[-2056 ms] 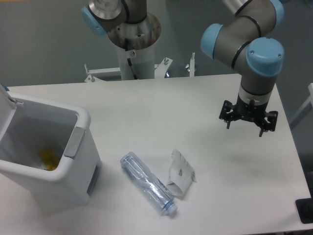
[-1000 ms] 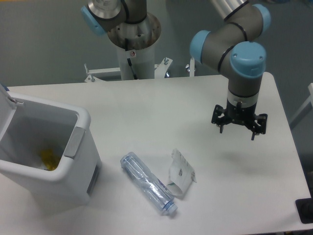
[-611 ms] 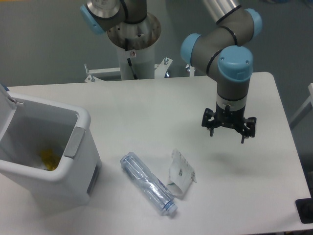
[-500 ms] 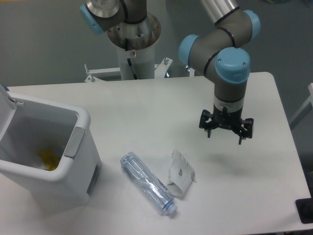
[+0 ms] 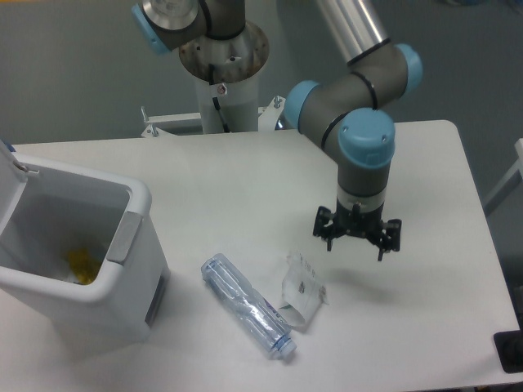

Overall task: Place the trash in the trash can
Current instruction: 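Lower the gripper onto the crumpled white paper and close on it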

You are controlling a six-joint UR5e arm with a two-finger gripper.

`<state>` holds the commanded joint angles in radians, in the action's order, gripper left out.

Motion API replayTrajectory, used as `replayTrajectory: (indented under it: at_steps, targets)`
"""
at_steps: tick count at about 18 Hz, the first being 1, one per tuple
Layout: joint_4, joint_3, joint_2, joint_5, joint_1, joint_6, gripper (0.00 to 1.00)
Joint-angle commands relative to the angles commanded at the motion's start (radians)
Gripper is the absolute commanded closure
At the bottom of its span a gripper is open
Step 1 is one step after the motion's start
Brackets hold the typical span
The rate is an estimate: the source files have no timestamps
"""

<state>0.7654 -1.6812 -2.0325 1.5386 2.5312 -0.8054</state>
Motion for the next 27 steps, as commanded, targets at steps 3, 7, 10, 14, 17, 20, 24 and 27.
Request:
replayTrajectory:
  at_steps: [3, 7, 10, 14, 17, 20, 24, 27]
  targets:
    - [0.0, -0.008, -0.002, 0.002, -0.031, 0.046, 0.0]
    - [0.0, -0.018, 0.017, 0.002, -0.063, 0.11, 0.0]
    - [0.0, -0.04, 0.02, 0.005, -0.106, 0.15, 0.0]
    - [-0.006, -0.051, -0.006, 0.02, -0.12, 0.141, 0.0]
    - [-0.012, -0.045, -0.031, 0.066, -0.124, 0.14, 0.0]
    - [-0.011, -0.037, -0.035, 0.107, -0.124, 0.144, 0.45]
    - [-0.017, -0.018, -0.052, 0.112, -0.124, 0.152, 0.97]
    - [-0.017, -0.009, -0.055, 0.112, -0.124, 0.152, 1.0]
